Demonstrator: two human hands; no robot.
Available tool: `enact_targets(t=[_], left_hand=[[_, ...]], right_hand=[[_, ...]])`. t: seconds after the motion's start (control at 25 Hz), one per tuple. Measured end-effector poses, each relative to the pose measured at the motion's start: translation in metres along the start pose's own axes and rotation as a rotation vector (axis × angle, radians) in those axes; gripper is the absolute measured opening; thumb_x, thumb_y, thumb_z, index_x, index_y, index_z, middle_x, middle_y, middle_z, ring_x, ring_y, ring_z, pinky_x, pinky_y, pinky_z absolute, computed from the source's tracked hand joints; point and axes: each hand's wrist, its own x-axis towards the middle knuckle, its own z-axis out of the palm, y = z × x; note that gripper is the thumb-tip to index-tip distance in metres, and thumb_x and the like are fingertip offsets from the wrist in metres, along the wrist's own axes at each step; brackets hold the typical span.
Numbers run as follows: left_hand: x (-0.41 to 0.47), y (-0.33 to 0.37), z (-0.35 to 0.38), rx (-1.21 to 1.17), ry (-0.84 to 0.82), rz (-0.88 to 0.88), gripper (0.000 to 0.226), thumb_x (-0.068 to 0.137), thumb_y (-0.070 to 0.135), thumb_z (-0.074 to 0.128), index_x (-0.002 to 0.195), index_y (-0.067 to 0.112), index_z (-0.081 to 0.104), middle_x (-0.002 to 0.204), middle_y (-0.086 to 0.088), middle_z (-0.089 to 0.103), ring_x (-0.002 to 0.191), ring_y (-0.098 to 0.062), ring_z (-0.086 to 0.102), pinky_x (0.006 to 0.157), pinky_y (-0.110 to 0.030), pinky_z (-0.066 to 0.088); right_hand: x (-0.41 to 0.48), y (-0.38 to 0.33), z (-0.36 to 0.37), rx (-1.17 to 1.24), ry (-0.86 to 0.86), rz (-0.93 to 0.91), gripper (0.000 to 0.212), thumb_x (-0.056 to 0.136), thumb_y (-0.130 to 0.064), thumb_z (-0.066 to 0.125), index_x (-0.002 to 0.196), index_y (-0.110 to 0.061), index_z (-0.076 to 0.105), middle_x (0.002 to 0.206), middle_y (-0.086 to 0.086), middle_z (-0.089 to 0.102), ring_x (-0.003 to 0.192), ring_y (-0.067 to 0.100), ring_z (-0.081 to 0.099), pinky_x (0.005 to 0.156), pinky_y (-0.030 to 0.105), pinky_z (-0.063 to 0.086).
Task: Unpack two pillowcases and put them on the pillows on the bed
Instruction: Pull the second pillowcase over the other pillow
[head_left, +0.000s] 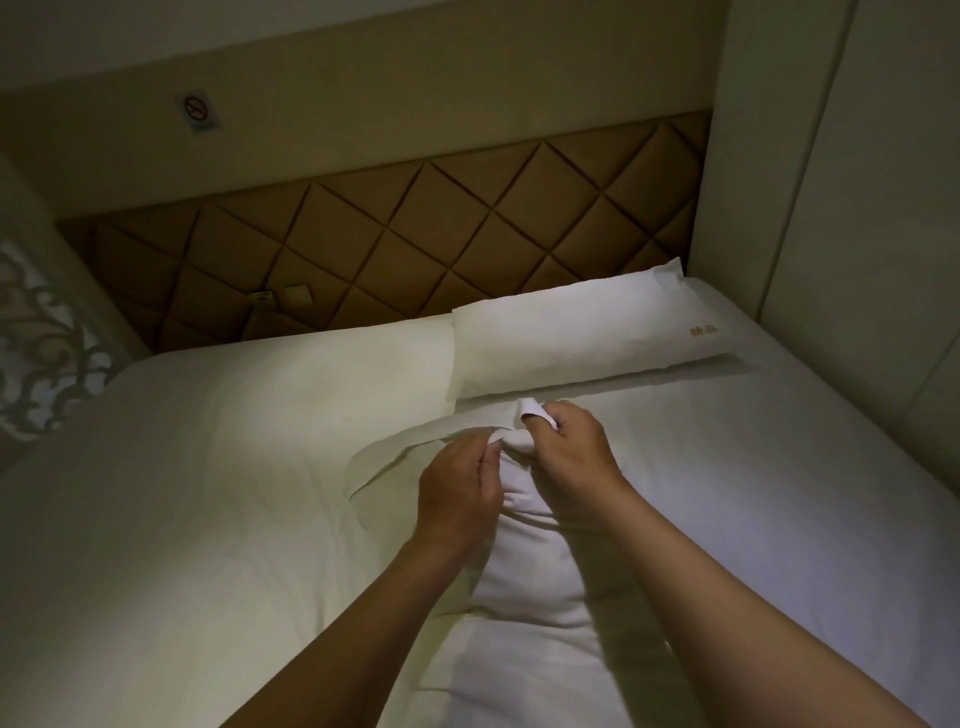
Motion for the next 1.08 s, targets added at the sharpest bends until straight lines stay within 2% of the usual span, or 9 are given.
enact_targets(t=[0.12, 0.24, 0.4, 0.52, 0.6, 0.76, 0.84, 0.96, 1.08], left_hand=[[-0.004, 0.007, 0.007, 0.016, -0.019, 0.039, 0.027, 0.098, 0.024, 0.043, 0.086, 0.015, 0.066, 0.076, 0.008, 0.062, 0.063, -0.005, 0.053, 0.061, -0.005, 0.036], [-0.009, 0.015, 0.017, -0.04, -0.118, 0.023, 0.02, 0.096, 0.009, 0.048, 0.097, 0.013, 0.067, 0.084, 0.001, 0.066, 0.071, -0.01, 0.057, 0.063, -0.014, 0.043], [0.003, 0.023, 0.02, -0.315, -0.059, -0.425, 0.022, 0.1, 0.008, 0.046, 0.105, 0.011, 0.067, 0.087, 0.005, 0.065, 0.08, -0.01, 0.06, 0.063, -0.005, 0.043], [0.014, 0.006, 0.014, -0.191, 0.029, -0.276, 0.023, 0.097, 0.005, 0.046, 0.106, 0.007, 0.067, 0.104, -0.005, 0.067, 0.096, -0.017, 0.061, 0.083, -0.014, 0.043], [0.02, 0.0, 0.01, -0.166, 0.019, -0.146, 0.018, 0.1, 0.01, 0.047, 0.097, 0.012, 0.065, 0.096, -0.001, 0.065, 0.09, -0.013, 0.06, 0.081, -0.012, 0.041], [0.032, 0.008, 0.006, -0.176, 0.021, -0.074, 0.017, 0.102, 0.019, 0.046, 0.091, 0.021, 0.06, 0.088, 0.009, 0.061, 0.084, -0.004, 0.058, 0.075, -0.005, 0.042], [0.037, 0.01, 0.008, -0.169, 0.035, -0.072, 0.016, 0.101, 0.019, 0.047, 0.093, 0.02, 0.061, 0.089, 0.006, 0.062, 0.084, -0.006, 0.059, 0.074, -0.006, 0.042], [0.035, 0.014, 0.007, -0.212, 0.067, -0.051, 0.016, 0.101, 0.019, 0.046, 0.091, 0.02, 0.059, 0.087, 0.004, 0.062, 0.081, -0.007, 0.059, 0.071, -0.004, 0.041], [0.036, 0.022, 0.003, -0.256, 0.1, -0.095, 0.019, 0.101, 0.023, 0.045, 0.099, 0.018, 0.063, 0.097, 0.005, 0.066, 0.09, -0.007, 0.062, 0.076, -0.006, 0.048]], right_hand=[[0.002, -0.011, 0.01, -0.074, -0.053, -0.086, 0.05, 0.102, -0.042, 0.043, 0.053, -0.031, 0.044, 0.051, -0.013, 0.046, 0.055, 0.006, 0.044, 0.059, 0.029, 0.035], [0.008, -0.019, 0.011, -0.1, -0.091, -0.166, 0.045, 0.1, -0.05, 0.041, 0.058, -0.035, 0.047, 0.058, -0.014, 0.049, 0.065, 0.012, 0.048, 0.069, 0.038, 0.043], [0.0, -0.018, 0.006, -0.144, -0.131, -0.418, 0.029, 0.097, -0.036, 0.047, 0.085, -0.022, 0.07, 0.086, -0.009, 0.068, 0.077, 0.01, 0.054, 0.075, 0.03, 0.044], [0.008, 0.009, -0.013, -0.317, -0.04, -0.471, 0.022, 0.089, -0.028, 0.052, 0.094, -0.017, 0.07, 0.085, 0.005, 0.072, 0.075, 0.028, 0.063, 0.063, 0.027, 0.041], [0.014, 0.018, -0.029, -0.495, 0.035, -0.43, 0.022, 0.088, -0.03, 0.05, 0.097, -0.017, 0.067, 0.078, 0.011, 0.069, 0.068, 0.036, 0.062, 0.055, 0.034, 0.044], [0.016, 0.019, -0.034, -0.65, 0.217, -0.437, 0.041, 0.093, -0.034, 0.034, 0.111, -0.011, 0.064, 0.078, 0.006, 0.063, 0.057, 0.021, 0.052, 0.048, 0.028, 0.04], [0.009, 0.019, -0.022, -0.404, 0.206, -0.252, 0.026, 0.097, -0.024, 0.046, 0.116, -0.018, 0.062, 0.092, -0.001, 0.064, 0.072, 0.017, 0.058, 0.056, 0.029, 0.049], [0.019, 0.015, -0.012, 0.451, 0.304, 0.424, 0.013, 0.092, -0.013, 0.057, 0.095, -0.021, 0.067, 0.096, 0.006, 0.07, 0.082, 0.021, 0.066, 0.069, 0.033, 0.056], [0.022, 0.012, -0.005, 0.689, 0.229, 0.492, 0.011, 0.093, -0.015, 0.057, 0.091, -0.014, 0.068, 0.098, 0.019, 0.071, 0.083, 0.028, 0.068, 0.074, 0.04, 0.056]])
